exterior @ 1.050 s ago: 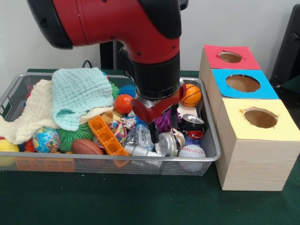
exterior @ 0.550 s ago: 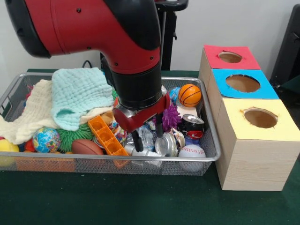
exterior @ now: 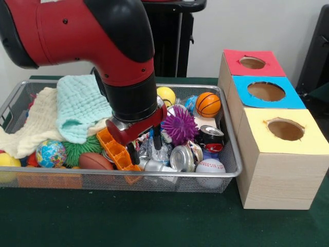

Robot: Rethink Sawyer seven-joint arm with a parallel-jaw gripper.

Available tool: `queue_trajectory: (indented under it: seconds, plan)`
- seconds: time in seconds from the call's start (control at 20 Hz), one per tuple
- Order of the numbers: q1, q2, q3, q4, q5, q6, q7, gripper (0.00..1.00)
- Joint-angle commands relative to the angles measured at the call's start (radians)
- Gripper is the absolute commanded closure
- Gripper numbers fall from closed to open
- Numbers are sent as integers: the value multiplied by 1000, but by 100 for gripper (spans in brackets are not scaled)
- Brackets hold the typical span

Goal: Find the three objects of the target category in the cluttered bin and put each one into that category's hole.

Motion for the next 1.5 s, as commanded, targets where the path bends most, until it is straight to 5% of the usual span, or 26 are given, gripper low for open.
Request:
queue_trajectory:
  seconds: [0.05,0.6,1.25,1.5]
  plan:
    - [-23,-12,-17,109,-50,54,-195,0]
    - [-54,-56,-18,255,-43,-21,-95,0]
    - [-47,68,-22,217,-91,-170,-40,0]
    - [-44,55,-13,231,-88,-251,6,0]
